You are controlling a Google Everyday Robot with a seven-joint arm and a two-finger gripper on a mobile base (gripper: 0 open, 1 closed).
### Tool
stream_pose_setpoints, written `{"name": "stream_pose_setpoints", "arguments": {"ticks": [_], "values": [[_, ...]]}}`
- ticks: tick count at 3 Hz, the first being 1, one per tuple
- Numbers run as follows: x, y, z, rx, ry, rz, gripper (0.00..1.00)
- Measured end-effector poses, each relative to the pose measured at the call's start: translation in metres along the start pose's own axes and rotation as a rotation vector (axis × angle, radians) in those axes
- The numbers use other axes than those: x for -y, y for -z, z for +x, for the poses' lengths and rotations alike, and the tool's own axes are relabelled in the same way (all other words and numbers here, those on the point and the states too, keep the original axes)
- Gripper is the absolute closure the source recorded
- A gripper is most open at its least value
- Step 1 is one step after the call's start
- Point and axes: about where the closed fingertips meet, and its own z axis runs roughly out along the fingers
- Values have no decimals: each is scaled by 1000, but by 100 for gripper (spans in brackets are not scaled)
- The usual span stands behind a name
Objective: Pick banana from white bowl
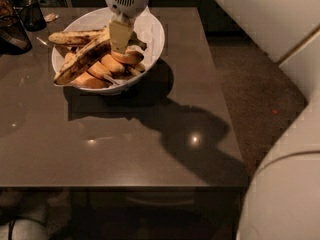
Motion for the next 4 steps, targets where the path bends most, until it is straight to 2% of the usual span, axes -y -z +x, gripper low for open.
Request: {"name": "stream_pose_setpoints", "arguments": {"ticks": [1,2,3,4], "values": [[-1,1,0,2,1,1,100],[-13,17,-9,-10,21,40,100],[-38,32,-5,2,2,55,100],[-62,43,9,27,-42,59,100]]}}
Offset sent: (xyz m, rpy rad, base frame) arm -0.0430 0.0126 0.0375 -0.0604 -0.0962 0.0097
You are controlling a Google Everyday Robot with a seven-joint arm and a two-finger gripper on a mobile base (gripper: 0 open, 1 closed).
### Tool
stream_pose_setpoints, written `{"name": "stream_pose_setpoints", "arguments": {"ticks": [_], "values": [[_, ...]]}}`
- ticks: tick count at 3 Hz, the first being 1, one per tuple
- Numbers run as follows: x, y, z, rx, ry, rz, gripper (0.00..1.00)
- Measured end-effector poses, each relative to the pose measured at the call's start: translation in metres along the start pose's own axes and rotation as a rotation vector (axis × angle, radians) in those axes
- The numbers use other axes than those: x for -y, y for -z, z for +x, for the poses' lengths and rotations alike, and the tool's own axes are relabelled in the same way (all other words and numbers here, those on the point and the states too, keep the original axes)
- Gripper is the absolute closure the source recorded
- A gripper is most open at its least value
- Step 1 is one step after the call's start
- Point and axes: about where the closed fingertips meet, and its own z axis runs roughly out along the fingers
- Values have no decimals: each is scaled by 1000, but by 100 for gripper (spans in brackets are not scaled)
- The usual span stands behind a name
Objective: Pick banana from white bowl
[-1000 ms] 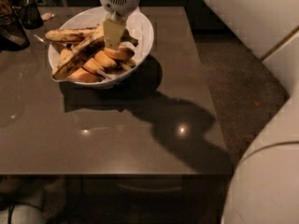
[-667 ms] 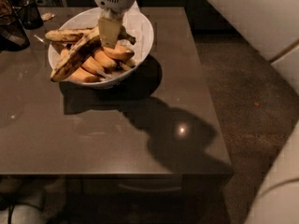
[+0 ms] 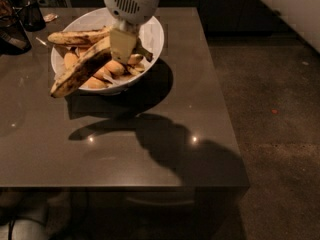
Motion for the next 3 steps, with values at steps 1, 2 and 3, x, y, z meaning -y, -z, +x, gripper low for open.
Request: {"name": "stream_pose_setpoints", "arguments": {"ticks": [1,2,3], "values": [[-23,13,19,-6,-63,26,100],[-49,29,33,-7,-98,71,100],[-49,29,33,-7,-98,71,100]]}}
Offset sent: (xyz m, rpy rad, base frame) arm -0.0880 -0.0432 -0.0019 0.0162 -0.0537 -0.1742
